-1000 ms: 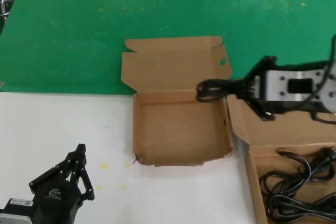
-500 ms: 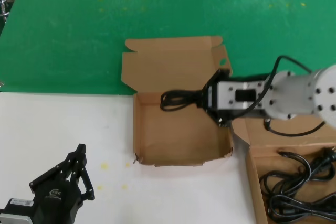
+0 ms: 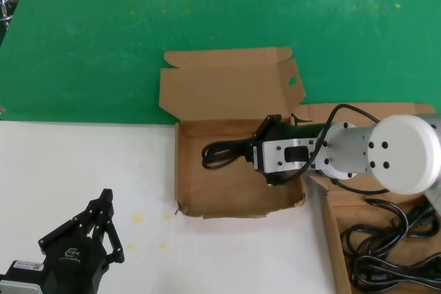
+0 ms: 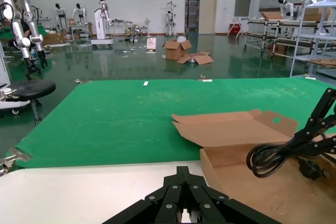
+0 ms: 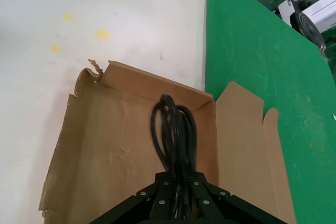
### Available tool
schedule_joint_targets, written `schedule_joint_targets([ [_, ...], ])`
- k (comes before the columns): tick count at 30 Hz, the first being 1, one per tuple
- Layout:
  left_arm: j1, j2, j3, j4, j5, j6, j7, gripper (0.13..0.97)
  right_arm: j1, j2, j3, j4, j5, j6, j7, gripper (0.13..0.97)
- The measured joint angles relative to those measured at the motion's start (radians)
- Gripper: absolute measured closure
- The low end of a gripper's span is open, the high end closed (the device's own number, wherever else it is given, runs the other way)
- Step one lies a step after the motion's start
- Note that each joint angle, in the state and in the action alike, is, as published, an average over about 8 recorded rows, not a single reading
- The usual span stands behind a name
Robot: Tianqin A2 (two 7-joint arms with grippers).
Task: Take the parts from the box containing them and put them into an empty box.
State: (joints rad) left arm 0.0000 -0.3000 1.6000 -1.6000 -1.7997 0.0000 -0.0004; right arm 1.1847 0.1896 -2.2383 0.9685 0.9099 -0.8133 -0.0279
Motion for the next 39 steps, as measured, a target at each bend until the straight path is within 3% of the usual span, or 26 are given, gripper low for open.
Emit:
schedule_joint_targets([
  [11,0.000,0.000,0.000,0.000,0.000,0.000,0.000,0.964,-0.001,-0.017,-0.002,-0.031,-0.026,0.043,-0.001,0.879],
  [16,0.000,0.000,0.000,0.000,0.000,0.000,0.000,0.964,-0.011,-0.005,0.017,0.013,-0.022,0.018,0.055,0.804],
  [20,0.000,0.000,0.000,0.000,0.000,0.000,0.000,0.965,-0.036,0.021,0.059,0.116,-0.009,-0.029,0.162,0.759],
  [28,0.000,0.000,0.000,0.000,0.000,0.000,0.000,0.965,-0.137,0.089,0.204,0.407,-0.032,-0.076,0.418,0.574],
  [32,0.000,0.000,0.000,0.000,0.000,0.000,0.000,0.966,-0.219,0.113,0.301,0.543,-0.046,-0.058,0.522,0.574],
  [39,0.000,0.000,0.000,0.000,0.000,0.000,0.000,0.966,-0.369,0.112,0.438,0.675,-0.025,0.030,0.605,0.393],
])
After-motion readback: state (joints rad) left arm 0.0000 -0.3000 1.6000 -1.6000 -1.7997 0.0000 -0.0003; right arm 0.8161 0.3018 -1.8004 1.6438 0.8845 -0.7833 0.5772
